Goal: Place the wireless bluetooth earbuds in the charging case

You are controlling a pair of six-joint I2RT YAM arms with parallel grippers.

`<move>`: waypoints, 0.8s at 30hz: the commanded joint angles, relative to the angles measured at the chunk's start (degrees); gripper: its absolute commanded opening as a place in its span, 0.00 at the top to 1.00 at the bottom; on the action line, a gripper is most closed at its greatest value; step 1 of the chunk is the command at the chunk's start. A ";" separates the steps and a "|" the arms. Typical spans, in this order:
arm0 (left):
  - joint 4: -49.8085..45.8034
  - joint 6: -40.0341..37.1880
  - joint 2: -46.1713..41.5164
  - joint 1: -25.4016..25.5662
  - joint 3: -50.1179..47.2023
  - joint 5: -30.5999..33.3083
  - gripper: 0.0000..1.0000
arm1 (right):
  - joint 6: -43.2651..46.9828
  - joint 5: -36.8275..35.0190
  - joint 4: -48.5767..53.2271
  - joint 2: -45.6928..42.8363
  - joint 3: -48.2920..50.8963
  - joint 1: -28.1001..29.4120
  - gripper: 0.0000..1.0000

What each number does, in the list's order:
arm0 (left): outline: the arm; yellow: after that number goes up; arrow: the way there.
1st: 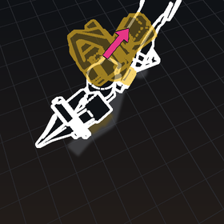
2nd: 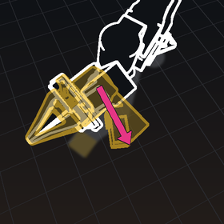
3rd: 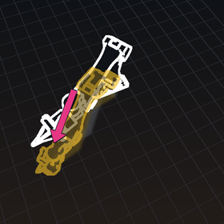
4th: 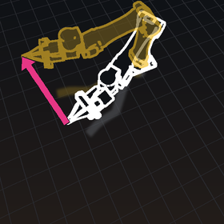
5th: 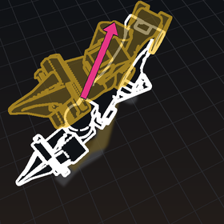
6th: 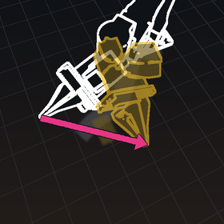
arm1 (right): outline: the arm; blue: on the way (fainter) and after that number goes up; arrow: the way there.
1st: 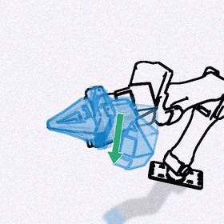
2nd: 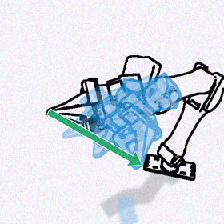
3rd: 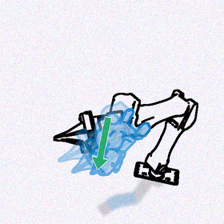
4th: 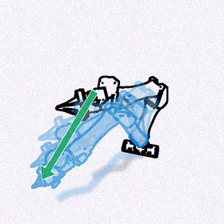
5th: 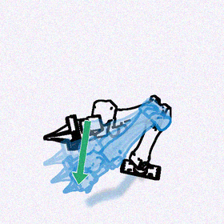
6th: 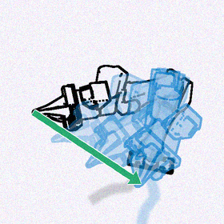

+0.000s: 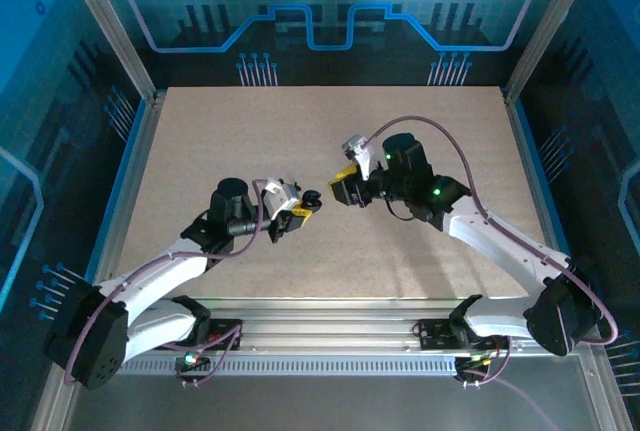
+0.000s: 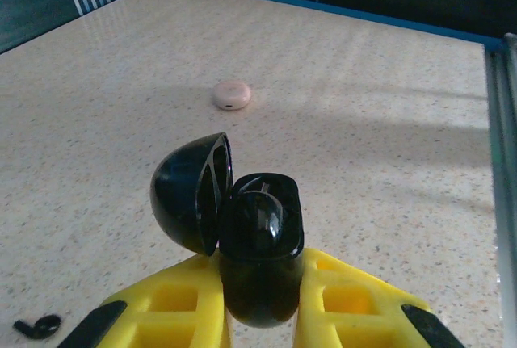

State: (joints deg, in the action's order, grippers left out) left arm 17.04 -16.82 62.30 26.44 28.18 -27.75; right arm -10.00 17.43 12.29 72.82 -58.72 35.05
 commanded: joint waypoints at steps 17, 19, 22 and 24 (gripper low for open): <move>-1.91 13.73 -8.91 -7.57 -4.31 13.99 0.96 | -6.58 -9.51 16.99 16.03 -15.20 -1.46 0.62; -2.24 14.96 -9.99 -9.08 -4.86 14.23 0.96 | -6.92 -9.83 17.85 18.50 -17.10 -1.41 0.62; -3.09 16.78 -11.49 -10.89 -5.26 14.95 0.96 | -7.39 -10.59 19.26 22.26 -20.22 -1.24 0.63; -3.74 17.64 -12.39 -11.70 -5.33 15.41 0.96 | -7.81 -11.01 20.68 24.97 -22.65 -1.18 0.63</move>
State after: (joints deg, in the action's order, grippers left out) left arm 14.44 -2.24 51.53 15.90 23.64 -13.65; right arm -16.56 7.70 29.06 94.87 -77.89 34.06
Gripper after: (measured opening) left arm 0.182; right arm 0.374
